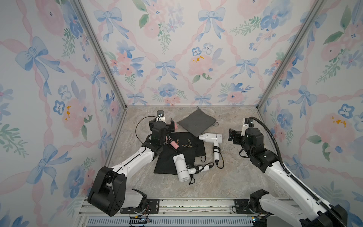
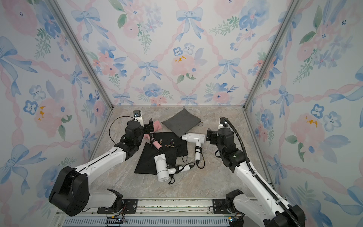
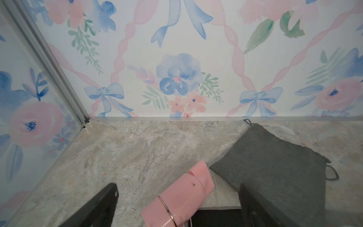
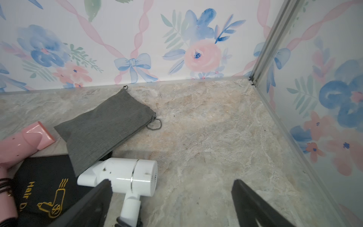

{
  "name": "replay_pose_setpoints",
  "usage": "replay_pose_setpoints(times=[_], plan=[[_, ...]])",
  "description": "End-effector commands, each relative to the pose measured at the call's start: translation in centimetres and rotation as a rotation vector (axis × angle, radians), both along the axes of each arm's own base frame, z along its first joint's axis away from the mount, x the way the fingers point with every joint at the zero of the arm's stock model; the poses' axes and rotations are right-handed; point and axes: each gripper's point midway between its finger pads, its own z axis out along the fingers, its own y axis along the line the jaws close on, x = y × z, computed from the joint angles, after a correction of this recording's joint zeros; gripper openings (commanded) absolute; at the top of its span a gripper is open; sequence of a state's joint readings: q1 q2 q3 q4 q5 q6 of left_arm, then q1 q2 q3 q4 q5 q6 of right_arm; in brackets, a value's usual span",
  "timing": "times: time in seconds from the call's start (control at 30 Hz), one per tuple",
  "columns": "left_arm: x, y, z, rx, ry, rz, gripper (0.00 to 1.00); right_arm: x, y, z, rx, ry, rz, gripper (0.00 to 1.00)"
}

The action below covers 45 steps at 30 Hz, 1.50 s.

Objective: Pack away hair dryers
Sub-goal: Pick up the hair dryer from the center of the board.

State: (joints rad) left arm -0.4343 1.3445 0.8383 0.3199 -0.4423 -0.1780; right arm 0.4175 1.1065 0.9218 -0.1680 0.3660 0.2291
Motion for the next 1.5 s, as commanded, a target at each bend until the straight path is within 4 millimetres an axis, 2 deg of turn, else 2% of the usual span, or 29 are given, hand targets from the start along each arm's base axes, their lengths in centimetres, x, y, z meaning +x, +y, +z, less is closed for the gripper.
replay_pose_setpoints(times=[0.0,0.17,0.33,0.53,0.67,0.93,1.03,1.2,1.37,1.47], plan=[[-0.9,-0.6,-0.6,-0.065,0.114,-0.023,0.98,-2.5,0.7,-3.2,-0.009,0.125,0.034,0.97],[-2.1,-1.1,-1.1,-0.13,0.199,-0.075,0.96,-4.9,3.1,-5.2,-0.05,0.204,0.125,1.0],[-3.6,-0.5,-3.2,-0.235,0.298,-0.099,0.93,-6.5,6.1,-7.8,-0.096,0.321,0.213,0.95],[-4.6,-1.0,-5.8,-0.262,0.382,-0.128,0.93,-7.4,7.0,-10.7,-0.093,0.446,0.183,0.91],[-4.5,-2.3,-6.1,-0.258,0.4,-0.166,0.93,-7.2,8.1,-12.1,-0.044,0.489,0.184,0.91],[-3.5,-4.8,-4.0,-0.227,0.366,-0.229,0.93,-5.3,10.3,-15.0,0.04,0.567,0.155,0.91],[-3.0,-5.8,-3.8,-0.206,0.365,-0.25,0.93,-4.3,11.0,-16.1,0.079,0.595,0.147,0.89],[-2.2,-6.9,-3.0,-0.176,0.35,-0.279,0.94,-2.9,10.5,-17.8,0.095,0.635,0.09,0.86],[-1.7,-7.4,-2.2,-0.168,0.335,-0.294,0.94,-2.1,10.6,-19.4,0.085,0.674,0.058,0.79],[-1.5,-7.7,-1.8,-0.174,0.328,-0.302,0.94,-1.8,10.7,-21.0,0.081,0.707,0.047,0.72]])
